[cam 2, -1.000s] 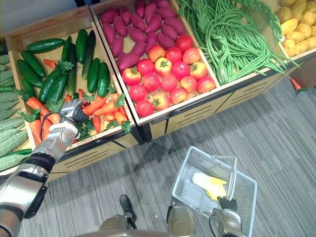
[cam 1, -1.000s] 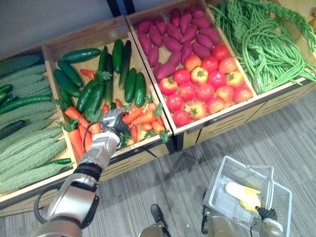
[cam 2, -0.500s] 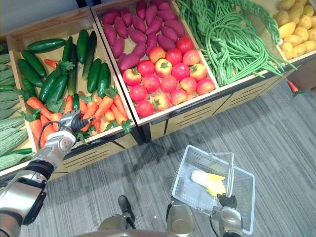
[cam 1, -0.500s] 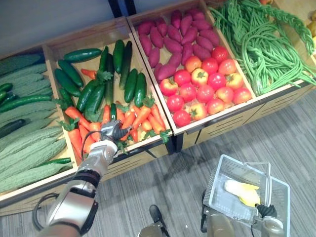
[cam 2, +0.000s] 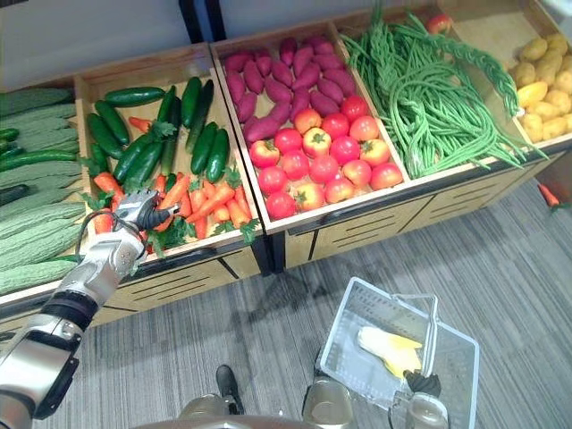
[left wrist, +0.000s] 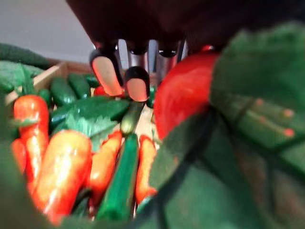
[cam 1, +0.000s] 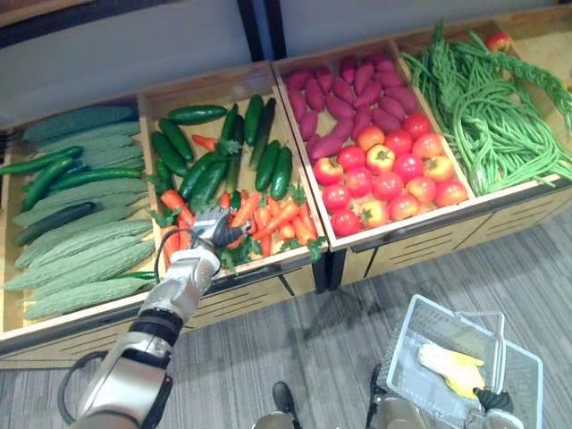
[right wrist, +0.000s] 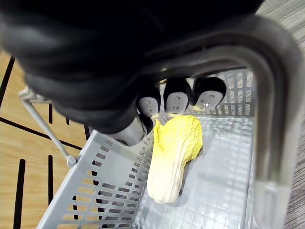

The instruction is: Pick vegetable in the basket

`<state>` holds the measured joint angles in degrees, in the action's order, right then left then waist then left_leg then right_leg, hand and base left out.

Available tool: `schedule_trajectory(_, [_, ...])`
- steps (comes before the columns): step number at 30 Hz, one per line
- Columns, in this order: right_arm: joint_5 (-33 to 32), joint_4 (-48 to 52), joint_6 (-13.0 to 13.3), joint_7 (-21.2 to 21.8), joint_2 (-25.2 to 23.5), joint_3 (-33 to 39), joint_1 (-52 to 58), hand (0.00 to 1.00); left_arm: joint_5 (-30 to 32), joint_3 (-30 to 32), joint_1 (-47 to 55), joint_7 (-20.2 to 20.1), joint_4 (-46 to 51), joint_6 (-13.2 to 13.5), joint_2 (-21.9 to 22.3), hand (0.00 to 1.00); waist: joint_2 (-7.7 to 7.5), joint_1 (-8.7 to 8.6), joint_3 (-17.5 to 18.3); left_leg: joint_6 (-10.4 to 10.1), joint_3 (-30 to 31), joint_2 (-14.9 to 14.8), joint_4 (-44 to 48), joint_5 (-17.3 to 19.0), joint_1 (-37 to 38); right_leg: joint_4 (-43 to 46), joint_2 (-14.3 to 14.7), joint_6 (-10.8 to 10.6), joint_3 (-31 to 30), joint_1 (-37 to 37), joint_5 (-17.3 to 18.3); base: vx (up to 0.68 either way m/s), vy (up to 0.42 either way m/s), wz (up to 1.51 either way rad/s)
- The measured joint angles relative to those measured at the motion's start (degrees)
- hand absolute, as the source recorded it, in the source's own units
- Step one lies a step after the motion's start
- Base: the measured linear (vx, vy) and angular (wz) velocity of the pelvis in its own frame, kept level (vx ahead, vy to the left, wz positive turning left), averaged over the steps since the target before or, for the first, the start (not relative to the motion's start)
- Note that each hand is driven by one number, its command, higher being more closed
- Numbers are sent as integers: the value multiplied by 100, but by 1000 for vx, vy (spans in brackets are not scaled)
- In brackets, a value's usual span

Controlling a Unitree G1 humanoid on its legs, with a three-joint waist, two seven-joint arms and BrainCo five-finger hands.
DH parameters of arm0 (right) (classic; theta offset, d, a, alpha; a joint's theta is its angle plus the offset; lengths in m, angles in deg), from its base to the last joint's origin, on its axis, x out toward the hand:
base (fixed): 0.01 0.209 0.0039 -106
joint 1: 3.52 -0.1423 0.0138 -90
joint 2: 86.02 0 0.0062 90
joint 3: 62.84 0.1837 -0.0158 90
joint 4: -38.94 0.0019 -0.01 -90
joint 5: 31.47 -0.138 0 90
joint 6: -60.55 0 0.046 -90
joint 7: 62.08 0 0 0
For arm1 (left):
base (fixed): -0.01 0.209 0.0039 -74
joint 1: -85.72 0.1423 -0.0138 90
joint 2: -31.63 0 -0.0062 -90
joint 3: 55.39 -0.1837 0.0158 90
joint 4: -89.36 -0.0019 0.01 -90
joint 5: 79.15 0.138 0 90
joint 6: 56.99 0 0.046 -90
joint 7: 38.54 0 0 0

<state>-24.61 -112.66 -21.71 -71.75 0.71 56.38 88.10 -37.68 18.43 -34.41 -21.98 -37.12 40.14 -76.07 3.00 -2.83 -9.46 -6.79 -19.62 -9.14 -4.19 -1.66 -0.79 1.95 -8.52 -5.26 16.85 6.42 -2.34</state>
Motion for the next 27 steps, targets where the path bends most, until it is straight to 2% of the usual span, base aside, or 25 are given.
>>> schedule_trajectory(2, [14, 3, -8, 1, 5, 20, 53, 100, 1, -106, 216, -2, 531, 23, -220, 100, -7, 36, 172, 2, -1, 11, -53, -22, 14, -16, -1, 0, 2, -1, 0, 8, -2, 3])
schedule_trajectory(6, [247, 52, -66, 23, 129, 1, 101, 100, -3, -396, 585, -63, 1515, 296, -507, 100, -16, 132, 338, 15, -23, 46, -118, -39, 139, -50, -19, -2, -22, -96, -2, 2, 1, -1])
schedule_trajectory(9, [440, 342, -124, 147, 639, -292, 99, 100, -27, -644, 1041, -172, 2509, 651, -708, 100, -30, 135, 439, 13, -202, 66, -155, -36, 157, -119, -24, -50, -201, -64, -37, -8, 4, -14])
schedule_trajectory(12, [462, 681, -114, 279, 1090, -694, 102, 100, -66, -871, 1200, -271, 2907, 882, -761, 100, -35, 134, 478, -3, -401, 57, -158, -5, 235, -181, 17, -112, -438, -53, -84, -10, -9, -42])
schedule_trajectory(14, [599, 1266, -7, 415, 1550, -1178, 95, 100, -98, -1121, 1242, -407, 3267, 1122, -767, 100, -54, 131, 580, -42, -760, 20, -157, 39, 342, -190, 106, -90, -778, 63, -148, 4, -22, -71])
schedule_trajectory(20, [705, 2666, 449, 746, 2374, -2351, 50, 100, -548, -1871, 1230, -673, 4134, 1553, -924, 100, -114, 99, 760, -243, -1808, -153, -128, 224, 844, -192, 451, -14, -1752, 189, -258, 6, -37, -91])
schedule_trajectory(25, [732, 3671, 539, 1082, 2974, -3048, 90, 100, -1020, -2533, 984, -961, 4641, 1751, -996, 100, -118, -12, 818, -368, -2501, -208, -92, 347, 1152, -179, 677, -19, -2284, 245, -319, -15, -36, -65])
schedule_trajectory(26, [732, 3793, 541, 1145, 3044, -3117, 92, 100, -1087, -2655, 894, -1007, 4724, 1765, -1016, 100, -126, -16, 818, -375, -2563, -232, -6, 401, 1161, -178, 691, -20, -2334, 245, -325, -32, -8, -62])
schedule_trajectory(27, [721, 4204, 554, 1297, 3332, -3346, 98, 100, -1214, -3002, 638, -1083, 4954, 1841, -1049, 100, -109, -19, 828, -419, -2781, -304, 245, 572, 1202, -170, 749, -26, -2523, 248, -331, -36, -2, -57])
